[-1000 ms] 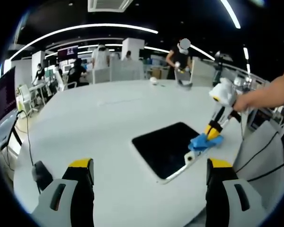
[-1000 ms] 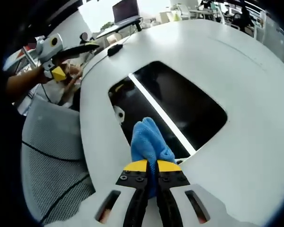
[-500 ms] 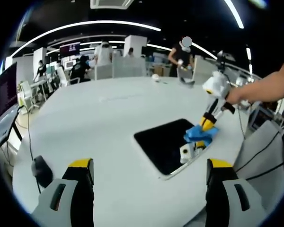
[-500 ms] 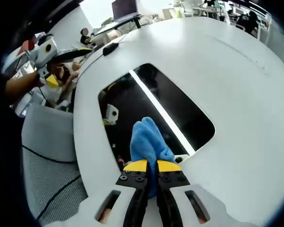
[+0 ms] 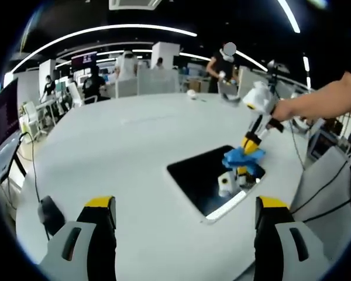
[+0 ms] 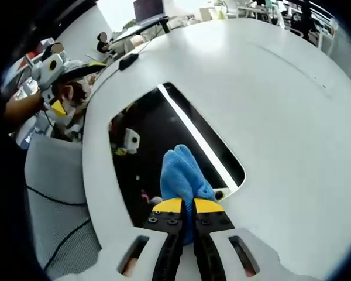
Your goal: Wipe the mirror surface with the cleaning cloth until all visible marks leave the cleaned area.
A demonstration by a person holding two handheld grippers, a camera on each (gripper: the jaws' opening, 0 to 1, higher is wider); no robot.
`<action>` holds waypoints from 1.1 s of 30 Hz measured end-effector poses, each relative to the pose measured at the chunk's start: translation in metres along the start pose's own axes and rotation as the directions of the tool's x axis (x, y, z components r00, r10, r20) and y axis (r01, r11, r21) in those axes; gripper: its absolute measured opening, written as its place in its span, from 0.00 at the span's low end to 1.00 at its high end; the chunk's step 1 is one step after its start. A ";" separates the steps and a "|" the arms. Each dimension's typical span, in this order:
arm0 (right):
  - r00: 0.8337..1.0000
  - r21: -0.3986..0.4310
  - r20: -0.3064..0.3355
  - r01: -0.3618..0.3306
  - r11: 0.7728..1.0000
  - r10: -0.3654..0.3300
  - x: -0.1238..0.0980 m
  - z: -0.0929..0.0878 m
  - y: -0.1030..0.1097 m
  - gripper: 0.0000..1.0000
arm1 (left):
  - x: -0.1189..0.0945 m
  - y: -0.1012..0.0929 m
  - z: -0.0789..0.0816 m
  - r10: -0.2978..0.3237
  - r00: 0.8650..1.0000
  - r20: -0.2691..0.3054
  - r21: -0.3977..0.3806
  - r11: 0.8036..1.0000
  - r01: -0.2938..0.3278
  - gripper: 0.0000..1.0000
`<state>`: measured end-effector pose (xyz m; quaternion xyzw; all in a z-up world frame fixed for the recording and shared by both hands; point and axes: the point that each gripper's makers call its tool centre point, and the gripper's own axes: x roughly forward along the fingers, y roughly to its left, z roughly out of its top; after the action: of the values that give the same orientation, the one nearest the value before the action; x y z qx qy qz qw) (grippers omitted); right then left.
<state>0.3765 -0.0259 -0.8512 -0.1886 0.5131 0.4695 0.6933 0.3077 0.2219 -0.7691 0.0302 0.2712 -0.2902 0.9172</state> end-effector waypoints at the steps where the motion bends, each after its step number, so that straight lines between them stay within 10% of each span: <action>1: 1.000 -0.006 -0.005 0.006 1.000 -0.006 0.000 0.002 -0.003 0.00 | 0.000 0.001 0.000 0.002 1.000 0.001 -0.002 1.000 -0.002 0.99; 33: 0.998 -0.001 -0.041 0.045 0.999 -0.045 0.001 0.022 -0.044 0.00 | -0.001 0.001 -0.002 0.001 1.000 -0.002 -0.008 1.000 -0.001 0.99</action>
<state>0.4257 -0.0302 -0.8531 -0.2095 0.5228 0.4498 0.6932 0.3065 0.2234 -0.7700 0.0269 0.2732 -0.2884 0.9173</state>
